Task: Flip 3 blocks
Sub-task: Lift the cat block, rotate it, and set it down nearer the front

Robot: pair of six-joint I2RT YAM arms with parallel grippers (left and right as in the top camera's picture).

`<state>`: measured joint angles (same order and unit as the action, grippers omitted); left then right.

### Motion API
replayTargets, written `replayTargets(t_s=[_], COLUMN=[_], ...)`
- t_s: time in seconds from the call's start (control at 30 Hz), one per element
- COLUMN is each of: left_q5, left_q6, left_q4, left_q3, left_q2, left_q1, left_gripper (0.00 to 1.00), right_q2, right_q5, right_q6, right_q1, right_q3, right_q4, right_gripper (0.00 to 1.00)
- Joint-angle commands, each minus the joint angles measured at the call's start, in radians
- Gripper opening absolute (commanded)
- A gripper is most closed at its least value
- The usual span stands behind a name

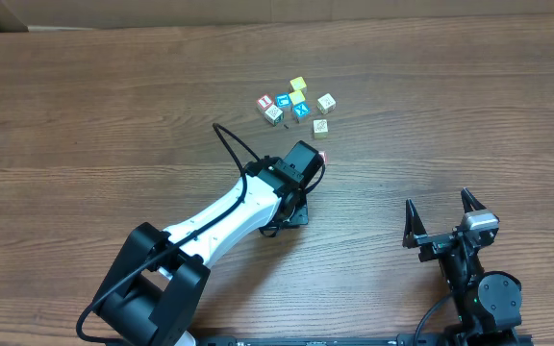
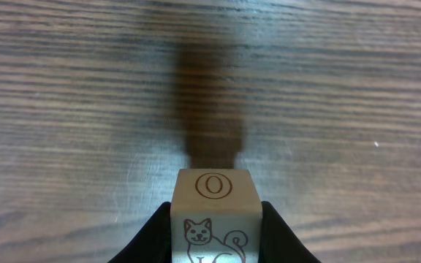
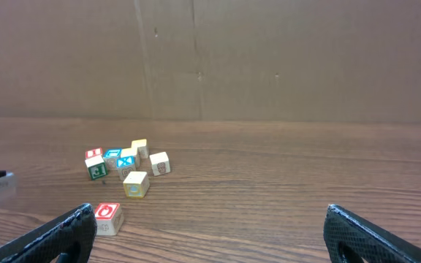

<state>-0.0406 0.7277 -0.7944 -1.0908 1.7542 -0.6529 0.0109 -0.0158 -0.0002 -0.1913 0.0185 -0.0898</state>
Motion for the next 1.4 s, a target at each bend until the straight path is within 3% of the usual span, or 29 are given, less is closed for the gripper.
replayTargets(t_s=[0.0, 0.7, 1.1, 1.37], left_q5=[0.008, 0.034, 0.035, 0.039], left_q6=[0.021, 0.021, 0.021, 0.020], left_q4=[0.024, 0.049, 0.050, 0.050], left_q3=[0.035, 0.040, 0.040, 0.040], left_q2=[-0.008, 0.045, 0.045, 0.045], left_q1=[0.006, 0.005, 0.005, 0.005], left_gripper=[0.23, 0.23, 0.28, 0.43], right_q2=[-0.007, -0.007, -0.007, -0.007], right_q5=[-0.012, -0.012, -0.012, -0.012], right_q6=[-0.004, -0.004, -0.004, -0.004], right_q1=[0.002, 0.002, 0.002, 0.002], right_q3=[-0.011, -0.011, -0.011, -0.011], right_q4=[0.008, 0.008, 0.008, 0.008], right_gripper=[1.00, 1.00, 1.00, 1.00])
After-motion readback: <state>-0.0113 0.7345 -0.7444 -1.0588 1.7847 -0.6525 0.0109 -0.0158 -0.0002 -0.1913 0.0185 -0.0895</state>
